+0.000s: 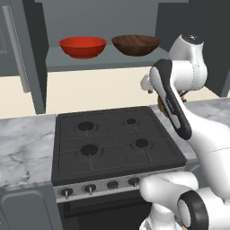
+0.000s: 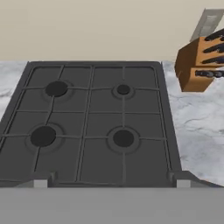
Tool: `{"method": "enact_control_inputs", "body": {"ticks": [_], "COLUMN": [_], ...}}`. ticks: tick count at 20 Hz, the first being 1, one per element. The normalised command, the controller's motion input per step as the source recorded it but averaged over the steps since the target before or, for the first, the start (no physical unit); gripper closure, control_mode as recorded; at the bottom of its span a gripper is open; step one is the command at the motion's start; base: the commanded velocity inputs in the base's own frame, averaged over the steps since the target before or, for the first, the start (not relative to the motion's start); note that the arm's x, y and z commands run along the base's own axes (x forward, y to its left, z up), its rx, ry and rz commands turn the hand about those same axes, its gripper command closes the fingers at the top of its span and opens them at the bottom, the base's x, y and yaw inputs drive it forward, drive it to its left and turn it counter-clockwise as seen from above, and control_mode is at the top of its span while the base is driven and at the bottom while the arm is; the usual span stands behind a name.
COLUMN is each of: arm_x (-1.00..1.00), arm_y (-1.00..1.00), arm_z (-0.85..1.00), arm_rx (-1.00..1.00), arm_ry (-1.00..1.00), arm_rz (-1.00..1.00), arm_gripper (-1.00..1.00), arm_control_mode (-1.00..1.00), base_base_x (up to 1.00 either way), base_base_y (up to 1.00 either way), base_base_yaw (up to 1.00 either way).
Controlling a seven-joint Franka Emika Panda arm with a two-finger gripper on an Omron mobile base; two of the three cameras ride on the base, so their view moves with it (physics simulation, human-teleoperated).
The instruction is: Pick up the bowls from the cabinet and place each bowl in front of a stool on the dining counter.
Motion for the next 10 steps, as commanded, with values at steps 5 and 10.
{"method": "enact_control_inputs", "body": {"ticks": [5, 10], "arm_x": [0.0, 0.0], "arm_y": [0.29, 0.23], "arm_z": [0.55, 0.27], "arm_rx": [0.0, 0.0], "arm_ry": [-0.19, -0.24], "arm_rz": [-0.12, -0.09], "arm_gripper": [-1.0, -1.0], "arm_control_mode": [-1.0, -1.0], "base_base_x": [0.0, 0.0], "base_base_y": [0.0, 0.0], "base_base_yaw": [0.0, 0.0]}}
